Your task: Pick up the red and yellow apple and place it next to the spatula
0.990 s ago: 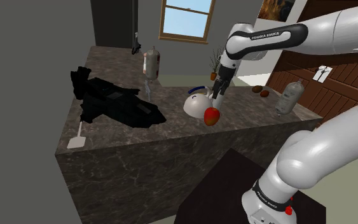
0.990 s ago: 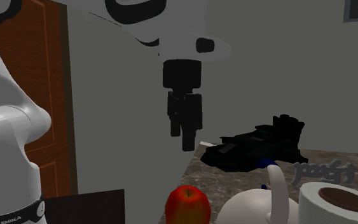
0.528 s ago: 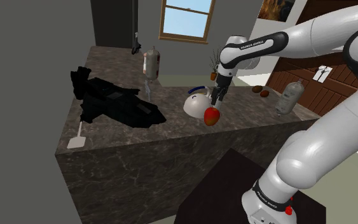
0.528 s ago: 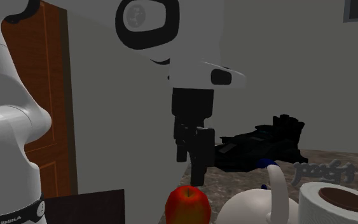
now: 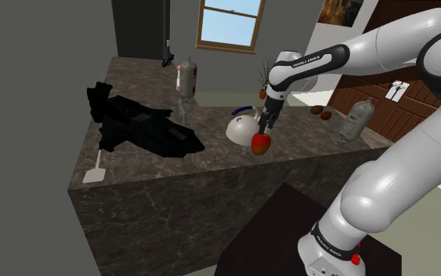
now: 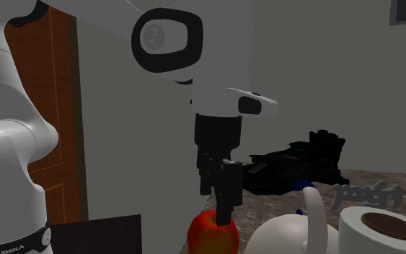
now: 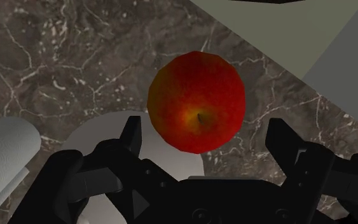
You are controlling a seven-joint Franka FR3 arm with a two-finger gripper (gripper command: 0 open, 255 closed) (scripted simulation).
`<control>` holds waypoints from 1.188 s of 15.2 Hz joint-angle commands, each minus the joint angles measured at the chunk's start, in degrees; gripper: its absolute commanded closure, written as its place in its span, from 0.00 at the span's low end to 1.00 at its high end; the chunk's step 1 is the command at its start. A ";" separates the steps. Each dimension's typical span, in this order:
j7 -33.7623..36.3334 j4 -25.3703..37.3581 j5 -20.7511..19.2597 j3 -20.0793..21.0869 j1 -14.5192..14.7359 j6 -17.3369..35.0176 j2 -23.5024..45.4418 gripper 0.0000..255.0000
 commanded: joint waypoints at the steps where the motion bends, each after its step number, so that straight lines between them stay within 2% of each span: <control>1: -0.01 -0.04 0.00 -0.01 -0.01 0.05 0.01 0.00; 3: -0.01 -0.03 0.00 -0.01 0.00 0.04 0.00 0.00; 4: -0.01 -0.03 0.00 -0.01 0.00 0.04 0.00 1.00; 13: -0.01 -0.03 0.00 -0.01 -0.01 0.04 0.00 1.00; 18: 0.58 2.34 -0.51 0.42 -0.07 -4.00 -1.77 1.00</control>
